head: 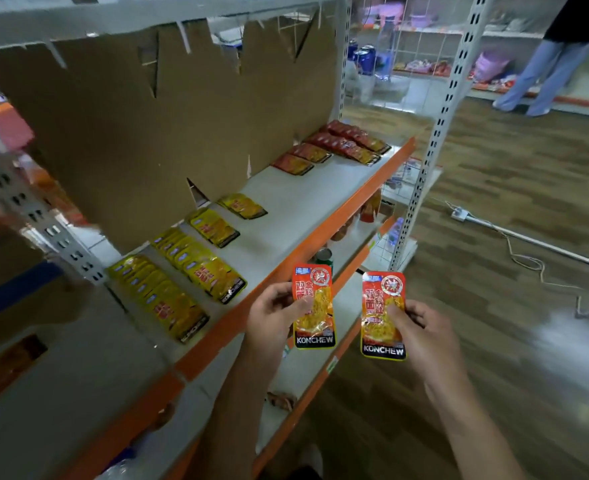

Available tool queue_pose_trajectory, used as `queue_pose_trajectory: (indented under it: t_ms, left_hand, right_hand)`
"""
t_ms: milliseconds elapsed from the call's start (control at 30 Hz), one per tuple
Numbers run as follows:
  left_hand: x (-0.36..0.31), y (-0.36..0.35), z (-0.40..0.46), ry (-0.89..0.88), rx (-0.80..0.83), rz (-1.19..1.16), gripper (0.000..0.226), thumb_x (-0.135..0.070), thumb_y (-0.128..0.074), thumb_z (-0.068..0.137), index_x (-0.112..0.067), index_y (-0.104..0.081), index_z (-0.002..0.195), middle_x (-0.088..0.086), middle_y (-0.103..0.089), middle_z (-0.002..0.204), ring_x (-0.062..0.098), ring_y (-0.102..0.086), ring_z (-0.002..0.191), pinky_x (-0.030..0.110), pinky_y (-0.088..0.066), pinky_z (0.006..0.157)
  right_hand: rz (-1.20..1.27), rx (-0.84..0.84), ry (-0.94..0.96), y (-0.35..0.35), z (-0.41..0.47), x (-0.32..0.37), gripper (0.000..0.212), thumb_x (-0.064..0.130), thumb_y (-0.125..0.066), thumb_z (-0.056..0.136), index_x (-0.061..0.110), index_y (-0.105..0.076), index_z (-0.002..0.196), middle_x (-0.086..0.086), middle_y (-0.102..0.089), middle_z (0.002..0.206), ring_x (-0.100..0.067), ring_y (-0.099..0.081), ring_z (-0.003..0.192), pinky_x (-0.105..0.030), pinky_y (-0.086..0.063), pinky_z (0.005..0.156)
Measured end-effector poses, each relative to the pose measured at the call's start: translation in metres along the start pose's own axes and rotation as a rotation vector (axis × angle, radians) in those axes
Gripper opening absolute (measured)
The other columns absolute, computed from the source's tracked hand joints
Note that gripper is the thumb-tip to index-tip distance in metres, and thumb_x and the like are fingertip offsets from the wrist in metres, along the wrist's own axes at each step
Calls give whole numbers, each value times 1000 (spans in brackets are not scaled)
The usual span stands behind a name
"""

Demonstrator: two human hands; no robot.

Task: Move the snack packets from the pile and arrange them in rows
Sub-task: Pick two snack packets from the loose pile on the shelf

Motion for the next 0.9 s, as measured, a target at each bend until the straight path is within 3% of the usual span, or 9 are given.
queue_pose_trajectory:
  t_ms: [133, 200, 333, 433, 567, 633, 733, 800, 900]
  left_hand:
    - [-7, -24, 47, 40, 31, 0, 23, -2, -74, 82, -8, -67, 103, 9, -76, 95, 30, -73, 90, 48, -58, 86]
    - [-14, -38, 73, 46, 55, 15, 27, -6, -74, 84, -8, -66, 109, 12, -75, 104, 34, -73, 94, 52, -58, 86]
    - [-28, -65, 120, 42, 73, 16, 27, -9, -75, 83, -10, -66, 109, 17, -73, 107, 42, -70, 95, 50, -59, 73]
    - [-37, -81, 155, 34, 57, 6, 30, -5, -77, 80, -7, -65, 107, 21, -71, 109, 47, -67, 103, 65, -51, 93]
    - [-43, -96, 188, 77, 27, -45, 31, 1, -75, 81, -2, -62, 108, 28, -68, 113, 52, -66, 101, 72, -47, 91]
    - [-46, -102, 200, 84, 7, -53, 34, 3, -73, 82, 3, -58, 113, 31, -66, 114, 51, -67, 98, 66, -54, 83]
    - [-51, -113, 221, 57, -36, -34, 35, 1, -71, 84, 3, -58, 115, 23, -70, 108, 33, -73, 80, 36, -59, 58]
    - [-53, -121, 239, 51, -72, -26, 33, -2, -72, 84, -1, -60, 114, 17, -72, 105, 24, -73, 76, 30, -57, 58]
    - [-55, -134, 270, 52, -151, -53, 36, -9, -75, 83, -5, -61, 116, 16, -72, 109, 25, -73, 87, 33, -57, 68]
  right_hand:
    - [18, -9, -12, 3, 50, -1, 10, 31, -65, 94, 23, -70, 92, 6, -75, 86, -14, -73, 80, -39, -57, 77]
    - [35, -16, -9, 4, 76, 4, 14, 32, -65, 93, 21, -70, 100, 9, -76, 85, -11, -73, 77, -34, -55, 72]
    - [86, -22, 24, 8, 121, 25, 3, 24, -67, 93, 21, -69, 92, 8, -76, 82, -7, -73, 71, -26, -53, 65]
    - [99, -43, 41, 8, 155, 35, 5, 24, -71, 90, 22, -68, 94, 9, -75, 84, -6, -73, 70, -27, -53, 66]
    - [126, -4, 26, 4, 195, 42, 13, 21, -76, 85, 21, -67, 95, 5, -75, 88, -11, -74, 73, -29, -54, 65]
    - [112, 15, 38, 2, 216, 45, 13, 19, -78, 83, 18, -69, 93, 2, -76, 83, -12, -74, 70, -29, -54, 63]
    - [72, 70, 53, 0, 252, 52, 10, 19, -78, 83, 18, -71, 88, 2, -76, 80, -13, -73, 70, -31, -54, 66]
    - [50, 125, 58, -1, 281, 57, 7, 20, -76, 85, 18, -71, 89, 1, -77, 82, -16, -74, 72, -35, -56, 68]
    - [-9, 203, 86, -3, 328, 68, 8, 21, -74, 87, 17, -71, 93, 0, -77, 86, -17, -75, 77, -38, -58, 73]
Point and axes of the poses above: each hand's wrist, its own z-axis towards the middle knuckle, its own y-axis out of the back of the hand, x = y × z, the point moved 1 cm from there along z, towards the middle knuckle
